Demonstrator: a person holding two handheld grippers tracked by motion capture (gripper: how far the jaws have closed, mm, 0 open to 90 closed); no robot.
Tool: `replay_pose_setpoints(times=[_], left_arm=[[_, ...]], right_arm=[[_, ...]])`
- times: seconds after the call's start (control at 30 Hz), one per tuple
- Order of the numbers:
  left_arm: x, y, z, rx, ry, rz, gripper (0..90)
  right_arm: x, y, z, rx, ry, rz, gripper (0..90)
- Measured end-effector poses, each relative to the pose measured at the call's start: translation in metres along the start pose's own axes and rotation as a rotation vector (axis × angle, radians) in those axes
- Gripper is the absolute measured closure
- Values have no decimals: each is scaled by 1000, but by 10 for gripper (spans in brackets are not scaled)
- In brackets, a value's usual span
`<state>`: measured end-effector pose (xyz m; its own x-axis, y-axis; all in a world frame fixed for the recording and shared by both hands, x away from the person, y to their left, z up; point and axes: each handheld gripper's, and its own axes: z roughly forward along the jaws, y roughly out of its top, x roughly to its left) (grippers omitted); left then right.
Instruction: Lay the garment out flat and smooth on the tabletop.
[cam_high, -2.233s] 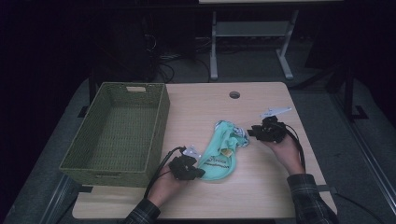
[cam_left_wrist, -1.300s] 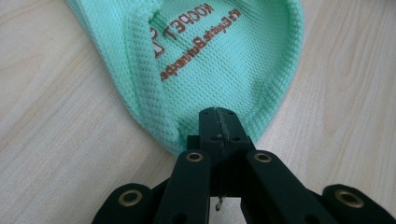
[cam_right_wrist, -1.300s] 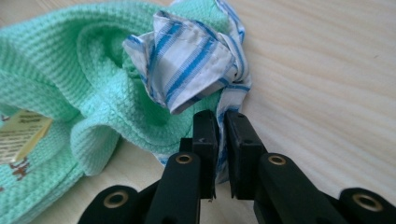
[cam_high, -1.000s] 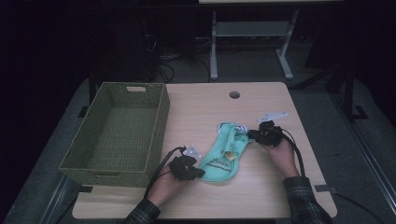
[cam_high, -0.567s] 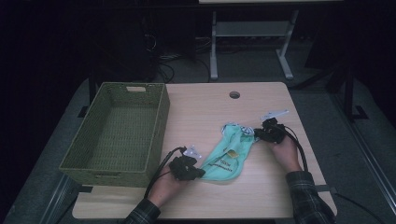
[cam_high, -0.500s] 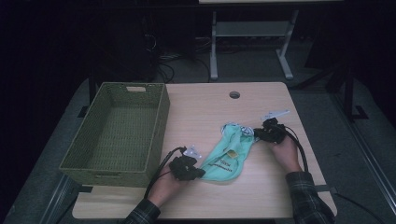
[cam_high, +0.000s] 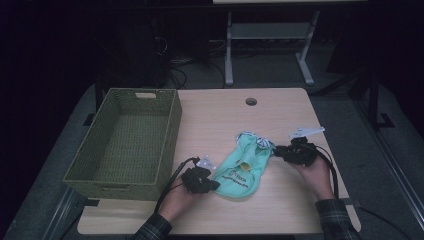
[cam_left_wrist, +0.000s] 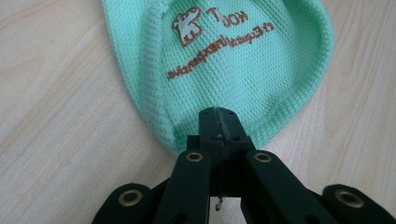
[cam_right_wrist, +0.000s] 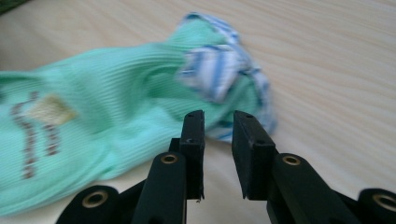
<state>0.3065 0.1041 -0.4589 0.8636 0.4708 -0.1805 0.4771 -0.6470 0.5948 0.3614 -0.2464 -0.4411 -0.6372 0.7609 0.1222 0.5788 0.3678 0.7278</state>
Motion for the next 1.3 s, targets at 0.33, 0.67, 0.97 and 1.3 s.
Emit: replay_pose_setpoints(times=[0.33,0.67,0.97,1.3], left_arm=[[0,0,0,7,2,9,896],[0,0,0,-1,0,0,896],[0,0,0,8,3,11,896],[-1,0,0,-3,4,-3,896]], right_arm=[[44,-11,1,10,102,-57,739],[63,-14,25,77,121,-95,739],[72,-16,25,94,97,-159,900],[77,-28,14,77,147,-127,900]])
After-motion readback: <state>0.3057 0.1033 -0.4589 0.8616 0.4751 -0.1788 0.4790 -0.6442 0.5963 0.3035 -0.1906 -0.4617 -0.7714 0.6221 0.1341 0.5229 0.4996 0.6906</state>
